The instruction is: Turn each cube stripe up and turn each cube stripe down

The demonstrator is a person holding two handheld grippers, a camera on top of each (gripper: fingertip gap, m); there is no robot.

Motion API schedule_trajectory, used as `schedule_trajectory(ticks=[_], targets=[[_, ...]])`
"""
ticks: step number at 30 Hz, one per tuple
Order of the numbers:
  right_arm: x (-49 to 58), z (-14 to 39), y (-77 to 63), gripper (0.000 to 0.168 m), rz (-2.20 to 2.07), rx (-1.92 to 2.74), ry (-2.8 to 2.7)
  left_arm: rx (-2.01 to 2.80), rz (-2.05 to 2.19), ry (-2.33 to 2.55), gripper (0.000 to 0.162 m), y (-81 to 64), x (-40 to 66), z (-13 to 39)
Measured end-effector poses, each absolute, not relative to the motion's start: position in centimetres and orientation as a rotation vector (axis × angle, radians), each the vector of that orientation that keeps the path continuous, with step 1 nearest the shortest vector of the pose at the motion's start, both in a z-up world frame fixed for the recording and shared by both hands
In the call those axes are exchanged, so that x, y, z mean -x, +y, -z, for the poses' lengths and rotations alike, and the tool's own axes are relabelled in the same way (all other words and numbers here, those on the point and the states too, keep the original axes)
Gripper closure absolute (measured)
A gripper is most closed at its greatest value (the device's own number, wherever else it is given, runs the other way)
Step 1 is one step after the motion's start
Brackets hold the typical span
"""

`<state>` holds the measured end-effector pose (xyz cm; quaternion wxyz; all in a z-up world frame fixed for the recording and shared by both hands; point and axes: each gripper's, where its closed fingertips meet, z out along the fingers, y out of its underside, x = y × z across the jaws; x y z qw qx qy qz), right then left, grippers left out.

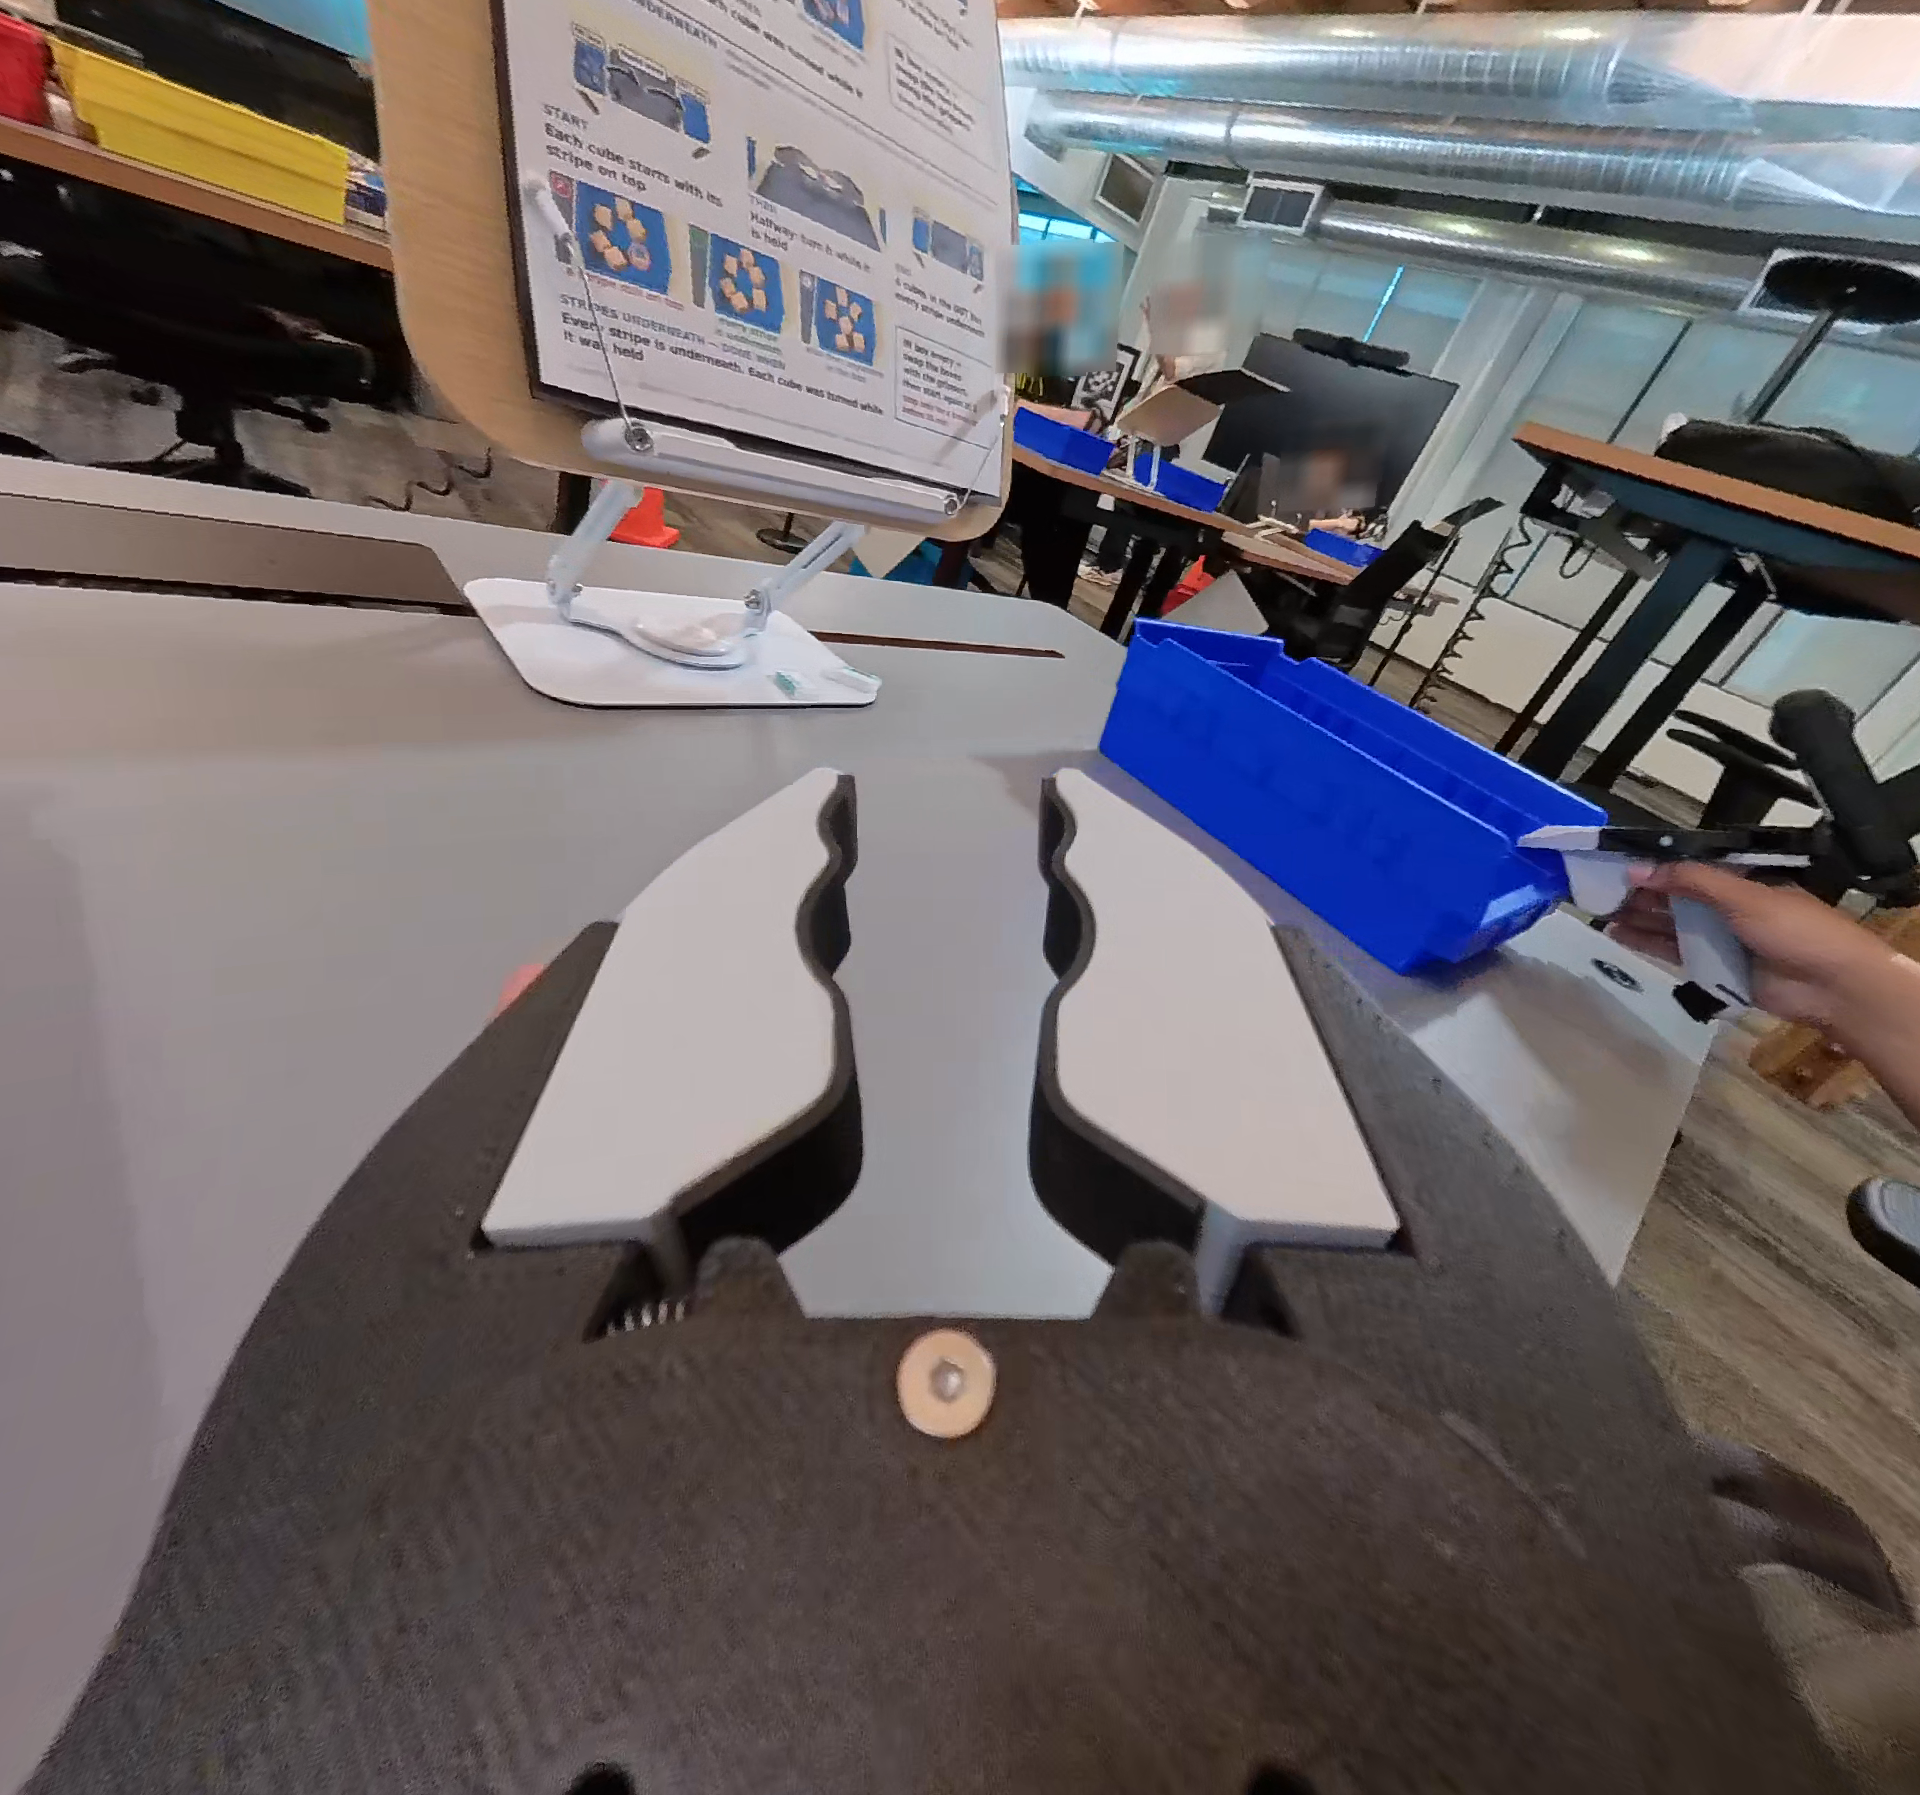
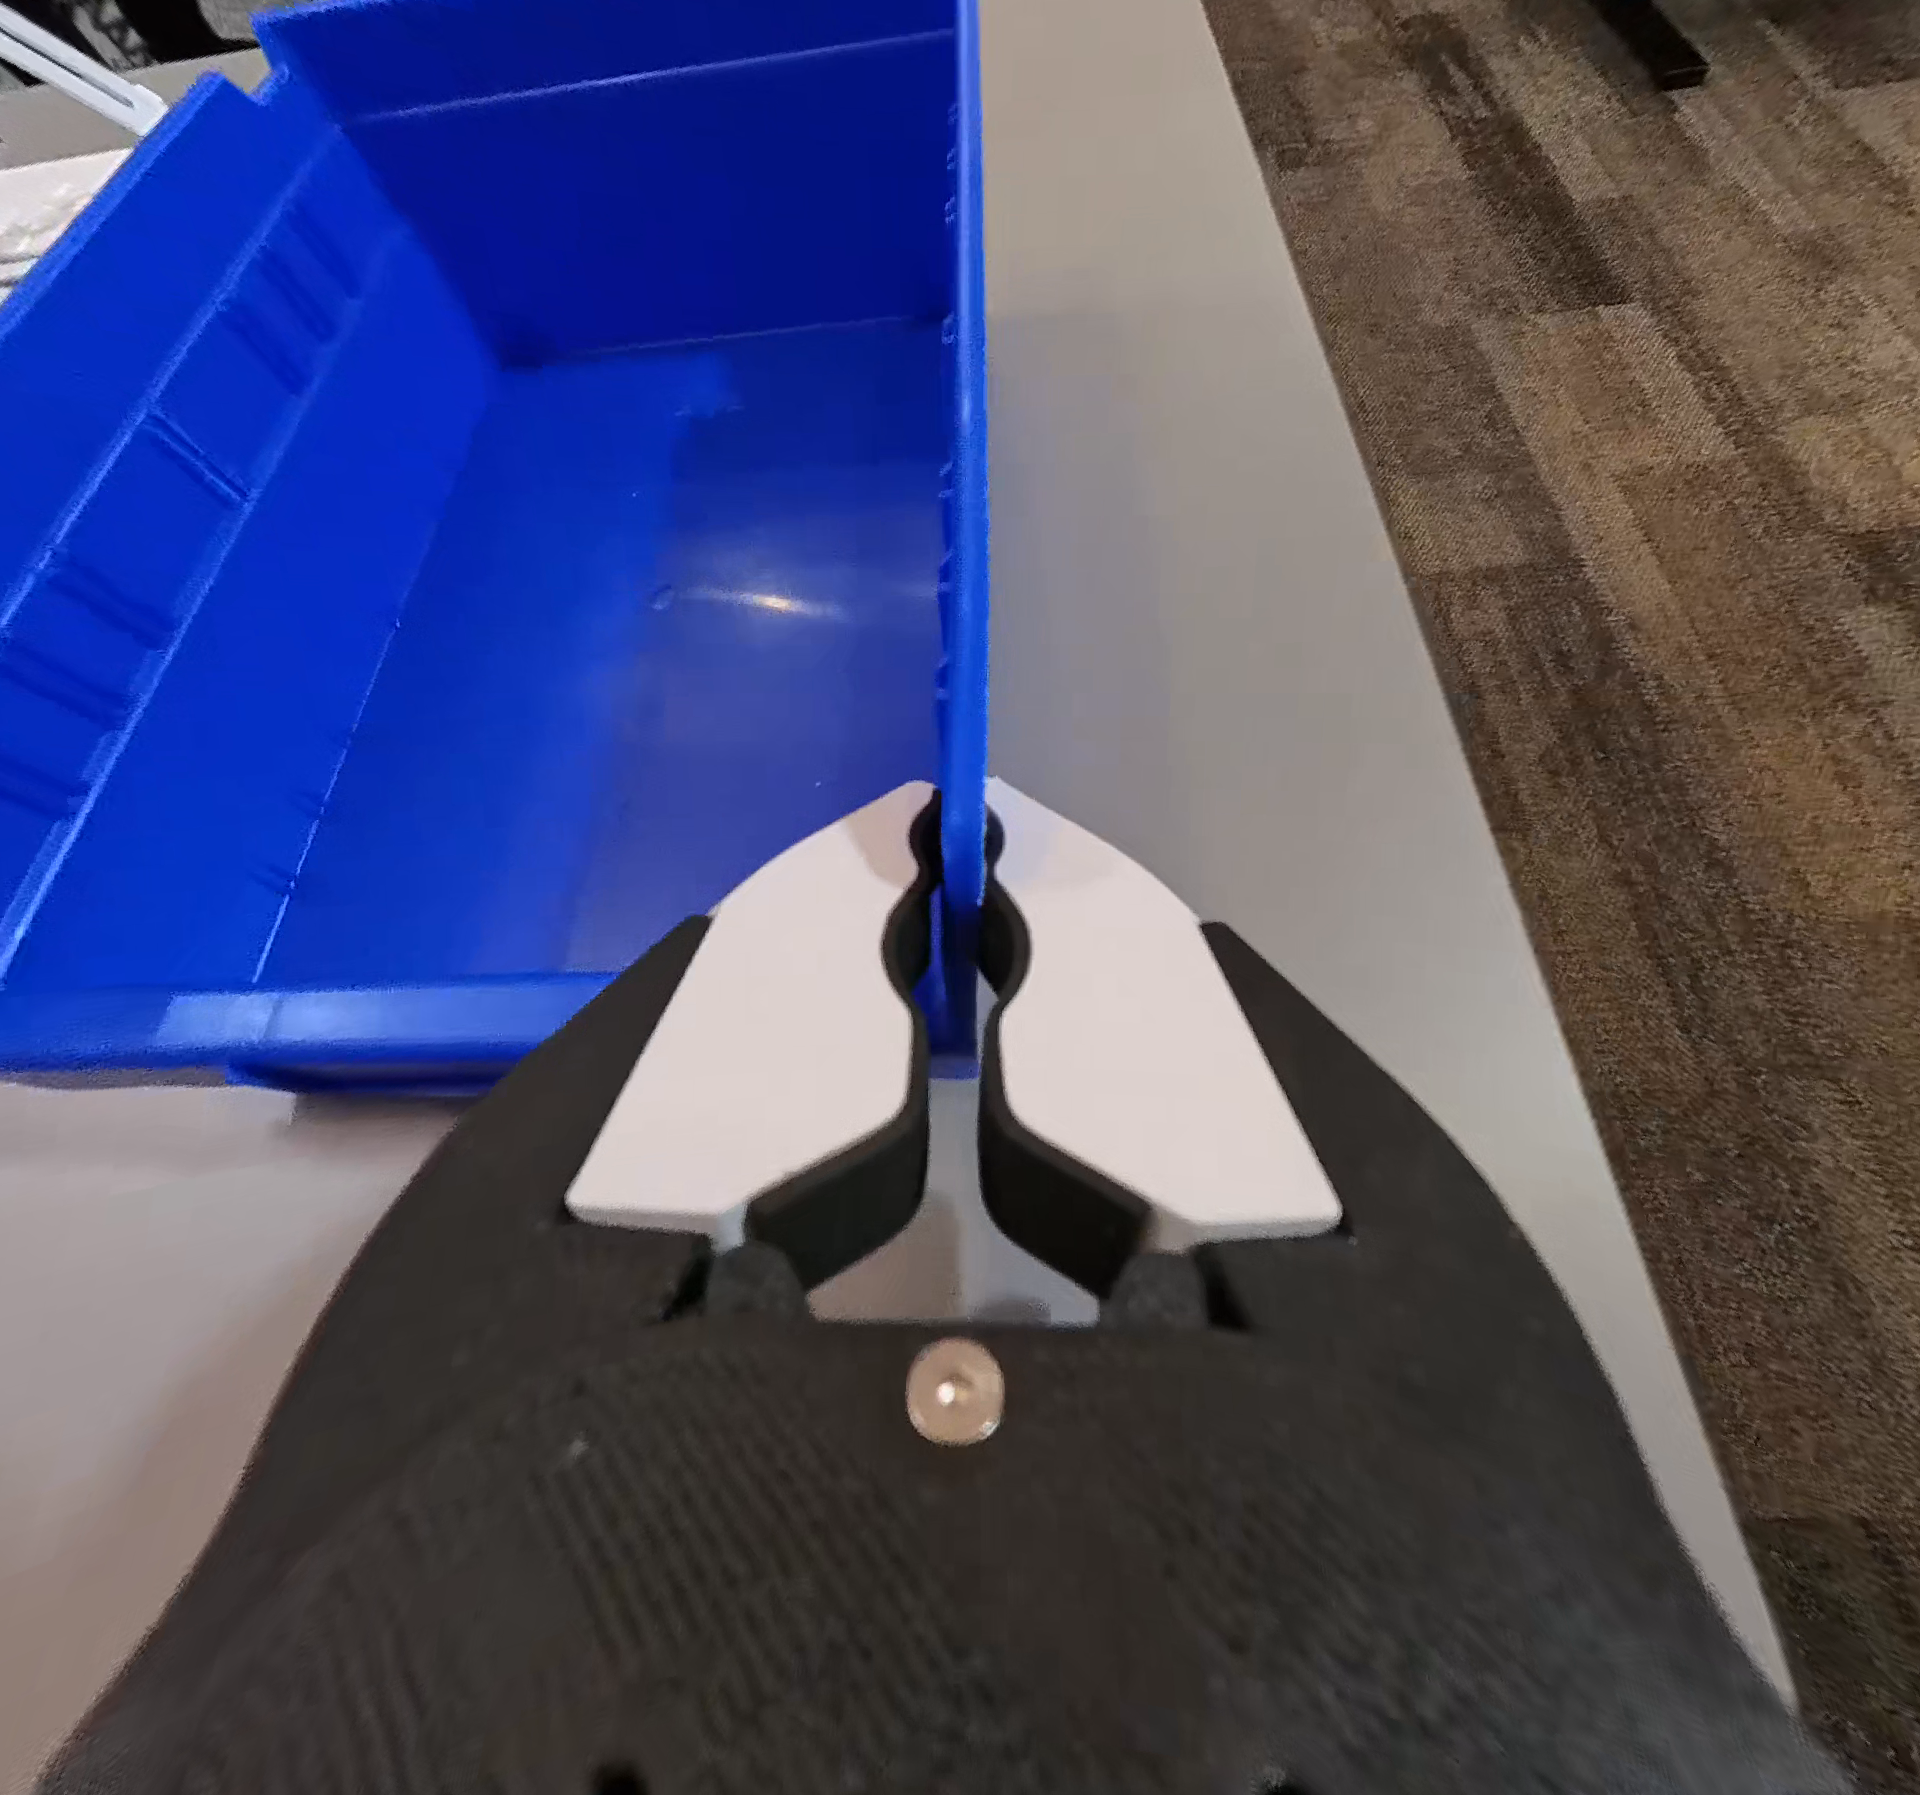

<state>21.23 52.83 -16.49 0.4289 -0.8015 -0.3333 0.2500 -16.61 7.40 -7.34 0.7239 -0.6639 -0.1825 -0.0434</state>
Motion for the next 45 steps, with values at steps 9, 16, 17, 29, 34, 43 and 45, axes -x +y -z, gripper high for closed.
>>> schedule_trajectory(ticks=[9, 16, 17, 29, 34, 43, 45], targets=[[-23.7, 12.8, 54.0, 0.126, -0.775, 1.913, -0.552, 1.485, 0.131, -0.417, 0.128, 7.4, 17.0, 7.9], [-28.3, 0.3, 53.2, 0.126, -0.753, 1.394, -0.229, 1.486, 0.027, -0.394, 0.127, 6.9, 17.8, 7.0], [-28.4, -1.3, 52.6, 0.127, -0.707, 1.342, -0.240, 1.492, -0.017, -0.375, 0.125, 6.5, 18.1, 6.4], [-17.1, -12.4, 39.4, 0.124, -0.983, 1.077, -0.565, 1.757, -0.453, -0.946, 0.097, -11.5, 34.1, 6.0], [-12.5, -10.8, 34.7, 0.122, -0.972, 1.094, -0.742, 1.913, -0.237, -1.098, 0.096, -11.4, 36.4, 12.3], [-10.1, -6.6, 31.9, 0.120, -0.954, 1.192, -0.870, 2.290, -0.318, -1.099, 0.098, -8.0, 38.2, 17.5], [-10.3, -6.2, 31.9, 0.119, -0.950, 1.207, -0.872, 2.372, -0.326, -1.135, 0.103, -8.7, 38.4, 19.1]])
